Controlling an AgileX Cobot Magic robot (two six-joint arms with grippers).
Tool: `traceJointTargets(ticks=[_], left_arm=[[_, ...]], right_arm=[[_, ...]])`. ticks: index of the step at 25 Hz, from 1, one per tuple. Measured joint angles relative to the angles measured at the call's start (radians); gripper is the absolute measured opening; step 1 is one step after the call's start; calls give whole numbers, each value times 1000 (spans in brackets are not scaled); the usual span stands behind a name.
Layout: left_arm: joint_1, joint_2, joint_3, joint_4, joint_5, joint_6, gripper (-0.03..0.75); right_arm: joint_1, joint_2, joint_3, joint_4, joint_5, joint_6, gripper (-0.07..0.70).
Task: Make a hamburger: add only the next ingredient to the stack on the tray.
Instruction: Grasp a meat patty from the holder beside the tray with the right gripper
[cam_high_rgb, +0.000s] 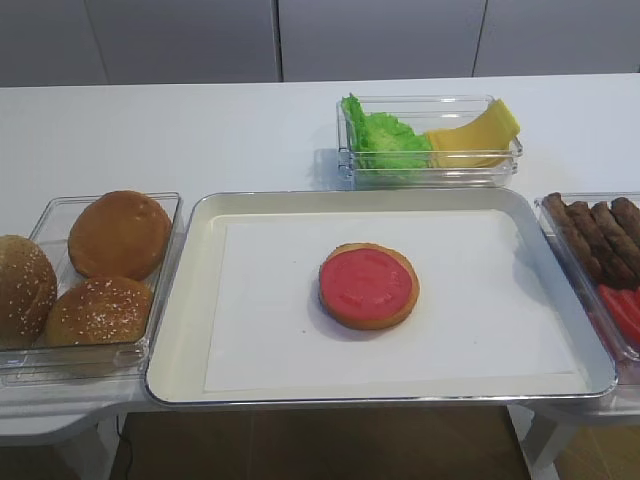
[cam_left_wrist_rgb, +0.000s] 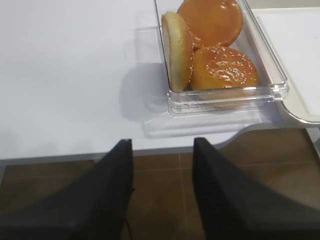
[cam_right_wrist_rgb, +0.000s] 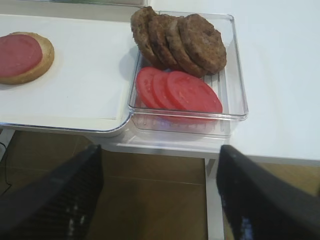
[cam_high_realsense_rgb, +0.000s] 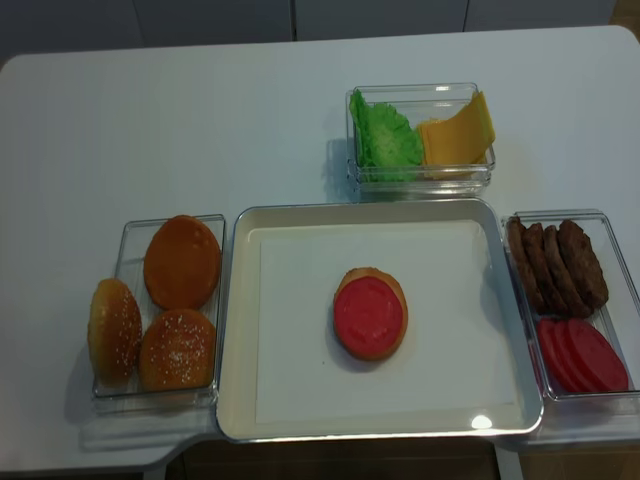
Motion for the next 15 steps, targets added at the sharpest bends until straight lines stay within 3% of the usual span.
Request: traceJointTargets(ticks=[15], left_arm=[[0, 0, 0, 0, 0, 0, 297]], right_arm=[[0, 38, -53, 69, -17, 6, 527]])
